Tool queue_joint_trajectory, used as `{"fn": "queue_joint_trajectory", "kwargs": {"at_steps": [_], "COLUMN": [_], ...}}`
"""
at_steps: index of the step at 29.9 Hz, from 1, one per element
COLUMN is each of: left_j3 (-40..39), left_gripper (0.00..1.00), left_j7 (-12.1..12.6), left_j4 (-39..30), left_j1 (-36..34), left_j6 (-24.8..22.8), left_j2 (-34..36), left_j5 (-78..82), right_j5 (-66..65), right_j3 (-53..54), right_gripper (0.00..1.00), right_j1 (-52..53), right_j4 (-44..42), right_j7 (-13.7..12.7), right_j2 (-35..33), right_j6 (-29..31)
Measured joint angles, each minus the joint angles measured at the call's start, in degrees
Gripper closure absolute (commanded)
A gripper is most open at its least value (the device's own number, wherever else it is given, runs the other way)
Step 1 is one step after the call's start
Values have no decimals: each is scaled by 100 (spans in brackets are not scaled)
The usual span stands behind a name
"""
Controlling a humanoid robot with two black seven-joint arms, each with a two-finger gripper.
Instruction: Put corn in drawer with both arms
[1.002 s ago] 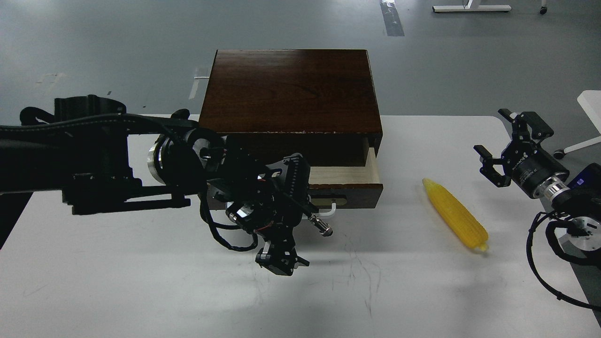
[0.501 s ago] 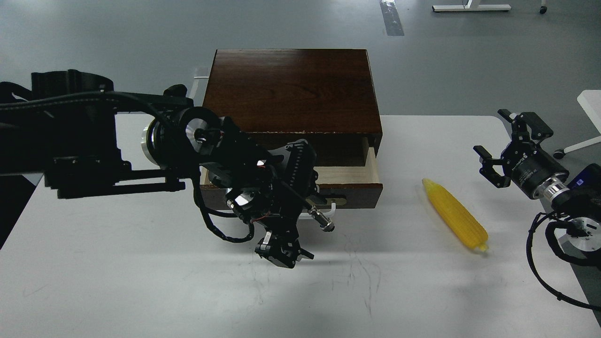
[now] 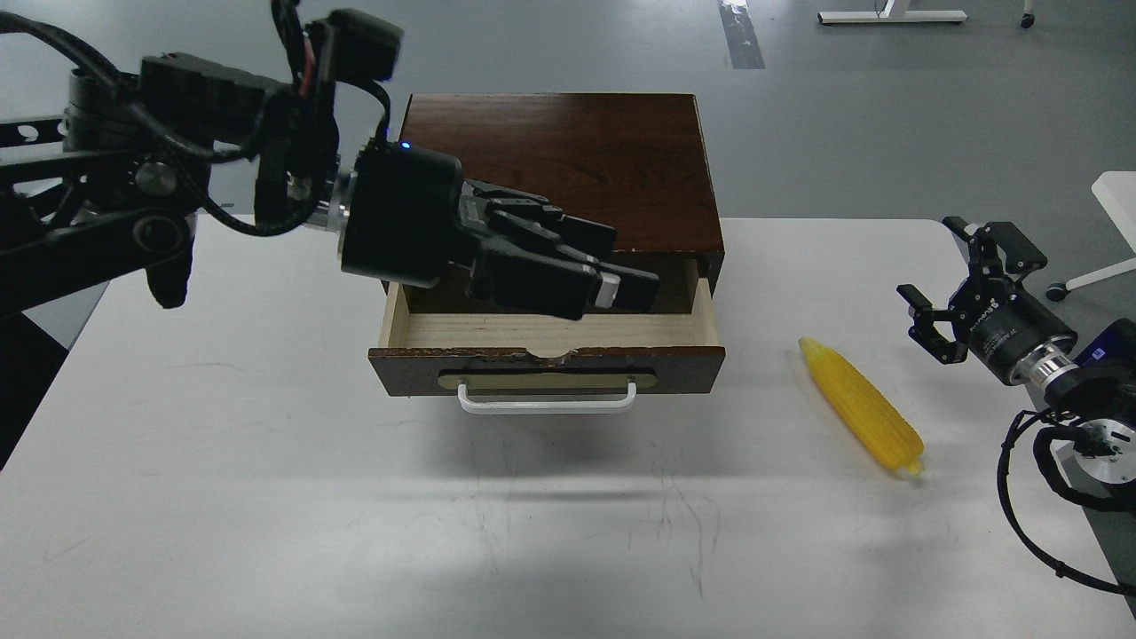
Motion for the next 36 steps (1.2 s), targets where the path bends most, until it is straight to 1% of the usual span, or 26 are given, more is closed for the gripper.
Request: {"fn": "queue_joint_trajectory", "kwargs": {"at_steps": [3,5,8,11,15,19,21,25,28,31,36], "left_j3": [-77,-91,-93,-97,-106,-105,-102,-129,-257,-455,-624], "left_gripper": [2,2,2,2,2,2,2,2,2,2,2], "left_j7": [0,-2,-2,-2,-3,-3,-3,-3,-3,-3,-3], "left_j4": [410,802,1359,2093,2794,3136,3194,3231,3249,3253,3244], "left_j1": [350,655,1056,1434,1861,2303,2560,2923,3122,3265,3314], "left_j6": [126,173,180,186,144,119,114,119,124,125,124], "left_j2": [252,377,456,466,452,434,414,228,104,14,-26], "left_j5": [-1176,-1769,-2325,-2749,-3393,-3911,-3968,-4010,-4015,-4015,-4012], "right_j5": [0,0,0,0,-7,-52,-61,-289,-1074,-2334,-4571], "right_j3": [-7,-20,-25,-29,-51,-90,-96,-103,-104,-102,-100], "right_gripper": [0,0,0,0,0,0,0,0,0,0,0], "right_j1": [-1,-1,-2,-19,-43,-14,34,143,281,496,857], "right_j4": [-2,-1,1,0,20,111,194,555,986,1439,1948], "right_j7": [0,0,0,0,0,0,0,0,0,0,0], "right_j2": [-34,-45,-55,-79,-182,-358,-482,-956,-1391,-1823,-2080], "right_j6": [0,0,0,0,0,0,0,0,1,0,1]}}
